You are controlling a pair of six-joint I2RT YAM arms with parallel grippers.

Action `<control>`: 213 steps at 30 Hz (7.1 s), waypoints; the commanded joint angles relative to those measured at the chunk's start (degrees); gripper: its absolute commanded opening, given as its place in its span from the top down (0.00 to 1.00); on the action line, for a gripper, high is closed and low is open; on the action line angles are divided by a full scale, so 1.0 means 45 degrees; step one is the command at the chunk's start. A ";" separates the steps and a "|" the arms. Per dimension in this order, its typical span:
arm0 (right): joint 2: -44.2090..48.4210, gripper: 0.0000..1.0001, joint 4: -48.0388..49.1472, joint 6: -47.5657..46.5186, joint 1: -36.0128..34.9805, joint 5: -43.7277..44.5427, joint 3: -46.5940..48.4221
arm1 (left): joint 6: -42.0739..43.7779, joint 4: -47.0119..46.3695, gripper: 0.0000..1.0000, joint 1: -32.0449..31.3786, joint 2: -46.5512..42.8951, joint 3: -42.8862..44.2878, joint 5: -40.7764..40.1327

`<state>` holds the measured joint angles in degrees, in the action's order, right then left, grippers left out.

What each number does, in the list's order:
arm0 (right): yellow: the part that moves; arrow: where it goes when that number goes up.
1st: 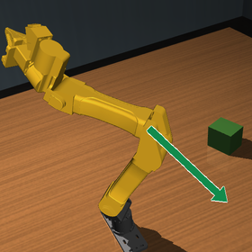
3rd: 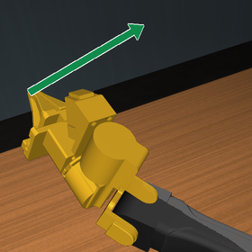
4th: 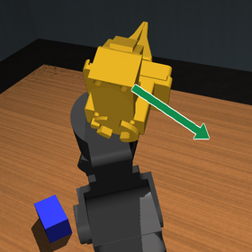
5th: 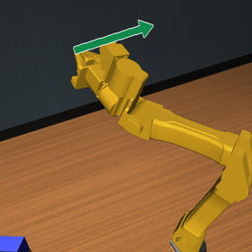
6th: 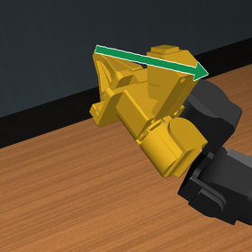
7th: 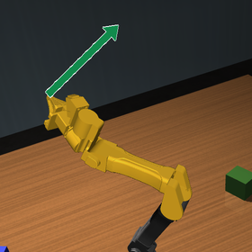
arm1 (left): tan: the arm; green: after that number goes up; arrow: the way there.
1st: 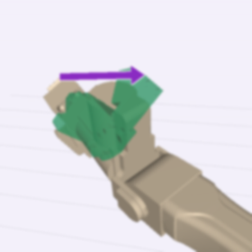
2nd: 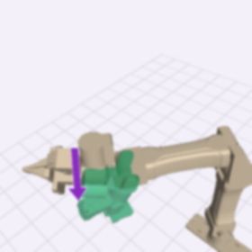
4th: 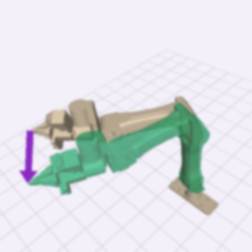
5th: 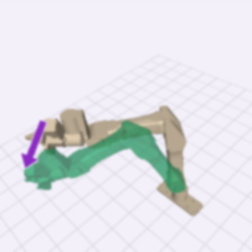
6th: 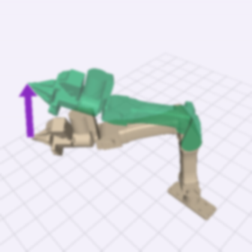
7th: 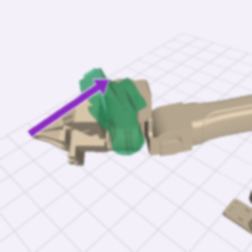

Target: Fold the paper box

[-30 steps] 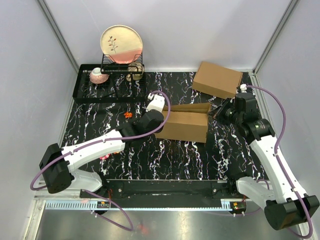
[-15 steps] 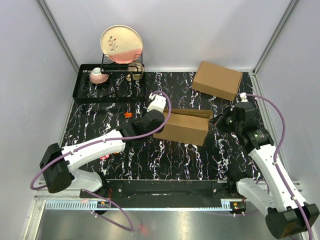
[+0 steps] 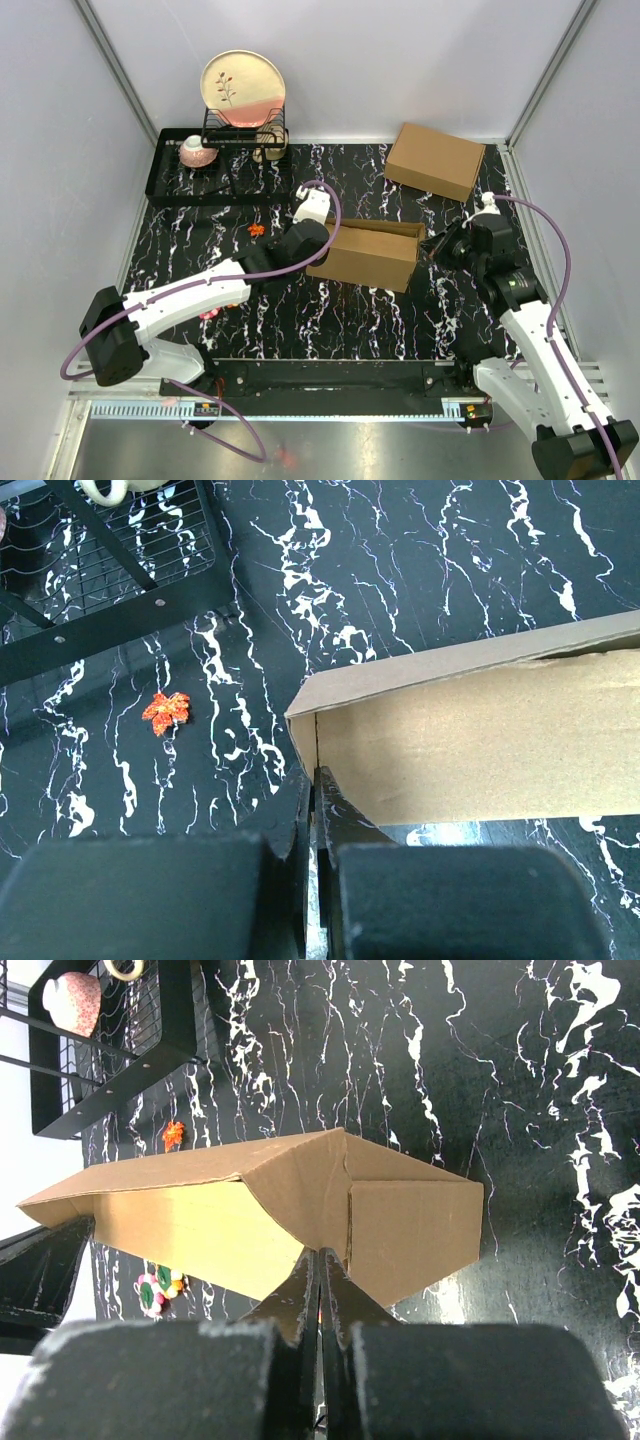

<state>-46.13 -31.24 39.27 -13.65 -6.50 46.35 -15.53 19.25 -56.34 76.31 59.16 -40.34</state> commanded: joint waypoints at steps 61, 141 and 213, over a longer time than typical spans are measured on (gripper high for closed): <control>-0.0471 0.57 -0.0225 -0.1421 -0.0014 0.0430 0.1791 | -0.0905 0.1622 1.00 -0.0274 0.0229 -0.0783 0.0311; -0.0549 1.00 -0.1785 -0.1206 -0.0150 0.2792 -0.0516 | -0.2545 0.0645 1.00 -0.0371 -0.0689 -0.1974 0.0585; 0.2320 0.55 -0.3059 0.2174 -0.2475 0.5274 0.0090 | -0.3756 -0.0468 0.96 -0.0430 -0.1489 -0.3497 -0.0391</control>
<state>-38.68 -48.99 52.38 -24.97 16.45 43.62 -33.95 3.84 -58.19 68.29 45.28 -43.83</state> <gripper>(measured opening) 0.440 0.012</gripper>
